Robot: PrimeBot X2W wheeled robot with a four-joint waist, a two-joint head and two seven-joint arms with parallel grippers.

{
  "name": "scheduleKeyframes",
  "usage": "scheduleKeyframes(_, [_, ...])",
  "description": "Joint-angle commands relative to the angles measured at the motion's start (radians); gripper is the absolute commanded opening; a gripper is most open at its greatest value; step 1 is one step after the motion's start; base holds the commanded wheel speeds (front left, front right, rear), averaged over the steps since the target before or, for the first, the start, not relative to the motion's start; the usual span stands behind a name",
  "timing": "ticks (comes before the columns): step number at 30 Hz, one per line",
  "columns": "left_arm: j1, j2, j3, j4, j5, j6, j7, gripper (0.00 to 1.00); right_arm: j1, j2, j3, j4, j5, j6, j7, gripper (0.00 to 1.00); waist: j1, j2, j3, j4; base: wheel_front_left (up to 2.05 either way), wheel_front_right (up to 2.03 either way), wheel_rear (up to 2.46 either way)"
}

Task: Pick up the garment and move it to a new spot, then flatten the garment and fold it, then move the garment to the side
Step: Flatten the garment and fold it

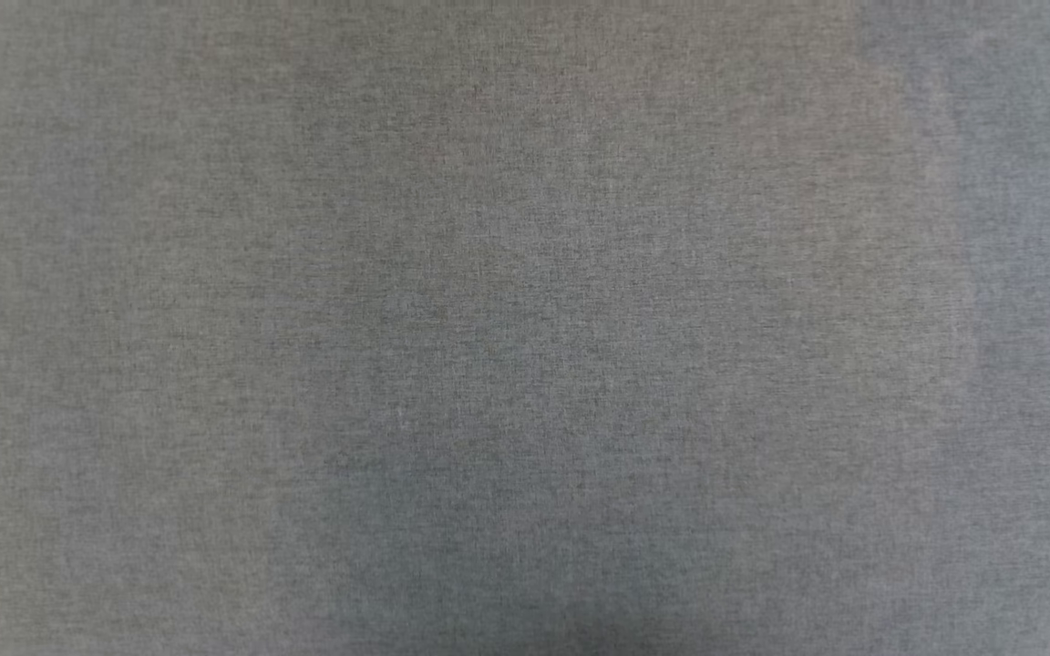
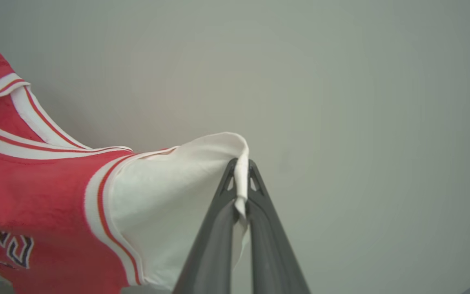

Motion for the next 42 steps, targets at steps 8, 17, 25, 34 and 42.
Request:
scheduleKeyframes(8, [0.327, 0.031, -0.062, -0.010, -0.095, -0.003, -0.075, 0.00, 0.261, 0.021, 0.112, 0.010, 0.128, -0.001, -0.113, 0.00, -0.0002, 0.0000, -0.133, -0.004, 0.00, 0.00, 0.00])
scheduleKeyframes(17, [0.963, 0.102, -0.059, -0.189, -0.195, 0.068, -0.114, 0.00, 0.749, -0.031, 0.273, -0.105, 0.254, -0.001, -0.179, 0.00, -0.0002, 0.0000, -0.356, 0.011, 0.00, 0.00, 0.00])
scheduleKeyframes(25, [1.329, 0.178, -0.058, -0.391, -0.257, 0.182, -0.115, 0.00, 1.025, -0.073, 0.291, -0.198, 0.269, -0.001, -0.180, 0.00, -0.0002, 0.0000, -0.446, -0.001, 0.00, 0.00, 0.00])
scheduleKeyframes(34, [1.611, 0.217, -0.040, -0.537, -0.338, 0.274, -0.116, 0.00, 1.349, -0.102, 0.183, -0.218, 0.281, -0.001, -0.190, 0.00, -0.0002, 0.0000, -0.526, 0.005, 0.00, 0.00, 0.00])
scheduleKeyframes(42, [1.814, 0.235, 0.041, -0.643, -0.364, 0.357, -0.116, 0.00, 1.593, -0.109, 0.027, -0.257, 0.234, -0.001, -0.191, 0.00, -0.0002, 0.0000, -0.554, 0.002, 0.00, 0.00, 0.00])
